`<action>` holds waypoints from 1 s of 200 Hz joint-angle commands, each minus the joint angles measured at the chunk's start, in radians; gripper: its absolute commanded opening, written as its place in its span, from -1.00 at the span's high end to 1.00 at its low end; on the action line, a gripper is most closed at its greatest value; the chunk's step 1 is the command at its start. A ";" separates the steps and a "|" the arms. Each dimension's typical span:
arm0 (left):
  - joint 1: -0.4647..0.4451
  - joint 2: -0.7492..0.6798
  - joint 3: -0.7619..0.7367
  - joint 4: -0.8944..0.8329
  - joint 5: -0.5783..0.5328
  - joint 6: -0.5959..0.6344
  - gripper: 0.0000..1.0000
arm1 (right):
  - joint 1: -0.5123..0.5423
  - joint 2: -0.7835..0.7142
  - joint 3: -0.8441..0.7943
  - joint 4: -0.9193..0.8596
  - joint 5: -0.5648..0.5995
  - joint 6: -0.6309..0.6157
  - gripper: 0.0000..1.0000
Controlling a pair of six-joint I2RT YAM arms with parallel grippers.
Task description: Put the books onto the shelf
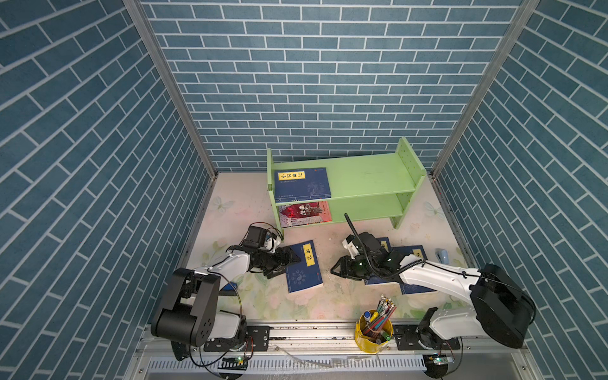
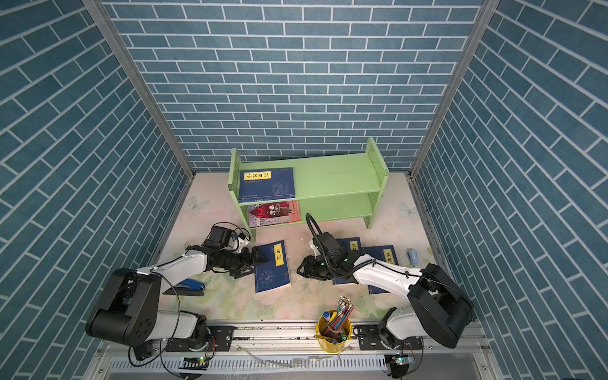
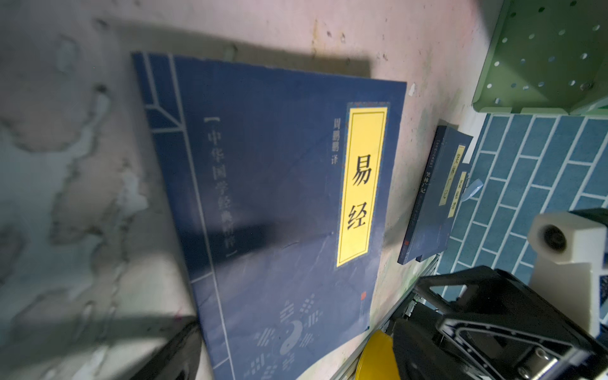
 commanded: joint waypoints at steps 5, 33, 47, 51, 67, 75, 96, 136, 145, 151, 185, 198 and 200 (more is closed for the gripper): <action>-0.036 0.036 -0.041 -0.038 -0.030 0.029 -0.87 | 0.005 0.052 0.017 0.034 -0.012 0.030 0.05; -0.036 -0.020 -0.025 -0.127 -0.100 0.078 -0.88 | 0.006 0.092 0.023 0.072 -0.012 0.031 0.04; -0.035 -0.052 -0.032 -0.160 -0.180 0.098 -0.87 | 0.005 0.116 0.033 0.089 -0.019 0.032 0.04; -0.033 -0.058 -0.035 -0.163 -0.192 0.101 -0.87 | 0.005 0.125 0.038 0.092 -0.022 0.032 0.04; -0.031 -0.060 -0.037 -0.159 -0.207 0.103 -0.87 | 0.005 0.159 0.056 0.111 -0.042 0.035 0.04; -0.030 -0.048 -0.036 -0.152 -0.198 0.103 -0.87 | 0.005 0.176 0.064 0.120 -0.049 0.035 0.03; -0.031 -0.020 -0.036 -0.146 -0.202 0.099 -0.85 | 0.004 0.210 0.073 0.153 -0.060 0.044 0.03; -0.031 -0.001 -0.036 -0.138 -0.211 0.104 -0.75 | 0.006 0.260 0.086 0.201 -0.092 0.062 0.03; -0.033 0.001 -0.038 -0.132 -0.207 0.104 -0.73 | 0.007 0.276 0.096 0.203 -0.109 0.060 0.03; -0.035 0.001 -0.038 -0.132 -0.204 0.107 -0.71 | 0.007 0.290 0.105 0.202 -0.125 0.059 0.03; -0.058 0.012 -0.046 -0.118 -0.181 0.104 -0.66 | 0.017 0.326 0.127 0.195 -0.164 0.052 0.05; -0.077 0.020 -0.052 -0.094 -0.159 0.098 -0.65 | 0.025 0.332 0.130 0.200 -0.173 0.053 0.06; -0.082 0.021 -0.053 -0.089 -0.155 0.098 -0.65 | 0.027 0.333 0.131 0.201 -0.175 0.053 0.06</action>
